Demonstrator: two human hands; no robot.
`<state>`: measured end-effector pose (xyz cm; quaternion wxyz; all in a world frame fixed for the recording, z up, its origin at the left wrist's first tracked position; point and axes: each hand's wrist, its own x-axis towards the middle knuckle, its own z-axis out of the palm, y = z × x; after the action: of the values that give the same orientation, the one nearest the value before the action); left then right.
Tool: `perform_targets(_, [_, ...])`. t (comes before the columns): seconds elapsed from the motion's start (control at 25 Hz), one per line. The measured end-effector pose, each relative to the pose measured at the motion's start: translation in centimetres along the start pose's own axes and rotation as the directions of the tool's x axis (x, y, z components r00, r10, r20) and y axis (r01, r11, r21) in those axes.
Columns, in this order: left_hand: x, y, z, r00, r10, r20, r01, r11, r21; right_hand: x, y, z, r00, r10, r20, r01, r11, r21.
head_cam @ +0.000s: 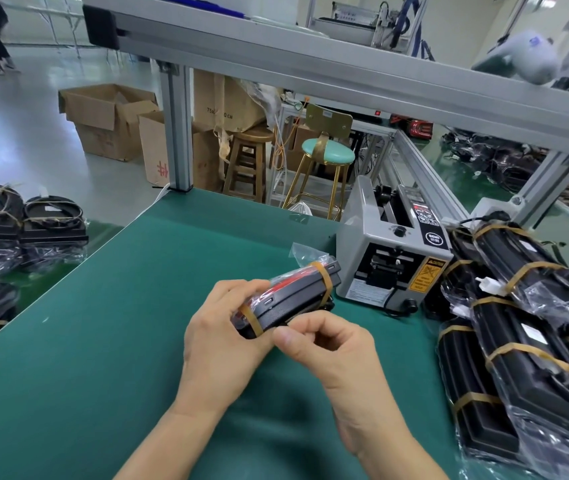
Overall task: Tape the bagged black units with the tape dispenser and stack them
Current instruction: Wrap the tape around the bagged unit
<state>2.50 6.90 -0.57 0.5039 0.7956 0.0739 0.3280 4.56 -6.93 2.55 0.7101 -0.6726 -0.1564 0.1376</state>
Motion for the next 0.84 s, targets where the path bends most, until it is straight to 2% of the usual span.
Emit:
perform_targets(0.12, [0.0, -0.1, 0.1, 1.000, 0.010, -0.002, -0.010, 1.000, 0.003, -0.1, -0.7, 0.3, 0.998, 0.060, -0.023, -0.059, 0.997, 0.047])
perform_targets(0.2, [0.1, 0.0, 0.1, 1.000, 0.005, -0.014, -0.005, 1.000, -0.007, -0.4, -1.1, 0.1, 0.978, 0.191, 0.084, -0.204, 0.961, 0.188])
perform_targets(0.28, [0.2, -0.1, 0.1, 1.000, -0.007, -0.012, 0.007, 1.000, -0.022, -0.6, -1.1, 0.2, 0.926, 0.320, 0.199, -0.368, 0.883, 0.292])
perform_targets(0.4, [0.1, -0.3, 0.1, 1.000, -0.019, 0.007, 0.019, 1.000, -0.023, -0.8, -0.1, 0.8, 0.885, 0.431, 0.176, -0.461, 0.863, 0.204])
perform_targets(0.52, [0.0, -0.3, 0.2, 1.000, -0.018, -0.009, 0.018, 1.000, 0.009, -0.6, 0.6, 0.7, 0.891, 0.452, 0.046, -0.454, 0.881, 0.133])
perform_targets(0.6, [0.0, -0.3, 0.2, 1.000, -0.014, -0.017, 0.014, 1.000, 0.026, -0.7, 0.9, 0.5, 0.908, 0.420, 0.010, -0.418, 0.901, 0.115])
perform_targets(0.72, [-0.2, -0.2, 0.3, 1.000, 0.002, -0.021, -0.002, 1.000, 0.017, -0.4, 0.3, 0.6, 0.955, 0.297, 0.016, -0.295, 0.941, 0.167])
perform_targets(0.84, [-0.4, 0.0, 0.4, 1.000, 0.014, -0.025, -0.013, 0.999, 0.037, 1.0, -0.7, 0.4, 0.990, 0.113, -0.079, -0.102, 0.986, 0.134])
